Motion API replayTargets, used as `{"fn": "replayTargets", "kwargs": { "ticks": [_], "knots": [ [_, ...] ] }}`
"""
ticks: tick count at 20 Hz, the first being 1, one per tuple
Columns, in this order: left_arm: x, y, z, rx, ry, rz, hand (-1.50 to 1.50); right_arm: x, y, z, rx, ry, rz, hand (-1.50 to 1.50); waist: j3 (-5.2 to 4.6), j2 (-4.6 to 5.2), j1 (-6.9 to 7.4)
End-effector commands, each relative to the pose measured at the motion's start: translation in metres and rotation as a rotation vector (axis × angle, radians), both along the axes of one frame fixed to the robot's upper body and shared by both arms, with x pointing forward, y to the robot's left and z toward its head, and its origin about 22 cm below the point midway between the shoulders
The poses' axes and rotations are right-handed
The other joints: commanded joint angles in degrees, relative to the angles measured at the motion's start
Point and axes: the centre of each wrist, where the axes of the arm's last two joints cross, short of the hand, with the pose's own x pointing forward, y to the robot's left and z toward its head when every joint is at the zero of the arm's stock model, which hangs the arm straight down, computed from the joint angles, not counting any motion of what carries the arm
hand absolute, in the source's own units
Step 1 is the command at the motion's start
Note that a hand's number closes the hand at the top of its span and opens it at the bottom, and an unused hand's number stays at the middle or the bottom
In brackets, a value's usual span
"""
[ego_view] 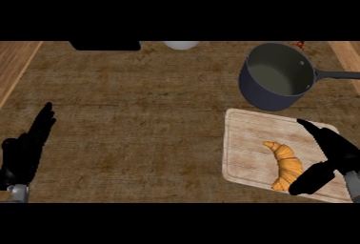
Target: Pick the croissant from the cutting board and place it in the pot
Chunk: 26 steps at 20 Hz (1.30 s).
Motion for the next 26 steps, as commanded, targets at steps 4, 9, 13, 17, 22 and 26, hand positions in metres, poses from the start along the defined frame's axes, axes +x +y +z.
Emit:
{"fn": "replayTargets", "kwargs": {
  "ticks": [4,9,13,17,22,26],
  "knots": [
    [0.009,0.014,-0.009,0.003,-0.014,0.016,0.00,0.023,0.001,-0.002,-0.065,0.107,0.003,-1.50,0.00,-0.02,-0.65],
    [-0.012,0.014,-0.009,0.002,0.008,0.014,0.00,0.030,-0.002,-0.036,-0.067,0.141,-0.006,-1.50,0.04,-0.08,-0.25],
    [0.003,0.004,0.004,0.013,-0.011,0.021,0.00,0.021,0.013,-0.052,-0.083,0.164,-0.013,-1.50,0.04,-0.13,-0.64],
    [-0.004,0.019,-0.009,0.012,-0.011,0.025,0.00,0.020,0.024,-0.060,-0.100,0.179,-0.012,-1.50,0.02,-0.11,-0.67],
    [0.000,-0.011,-0.012,0.009,-0.007,0.022,0.00,0.034,0.025,-0.065,-0.106,0.161,-0.035,-1.50,0.03,-0.09,-0.62],
    [0.007,0.008,0.023,0.001,0.000,0.024,0.00,0.038,0.007,-0.078,-0.101,0.178,-0.019,-1.50,0.05,-0.08,-0.53]
  ]
}}
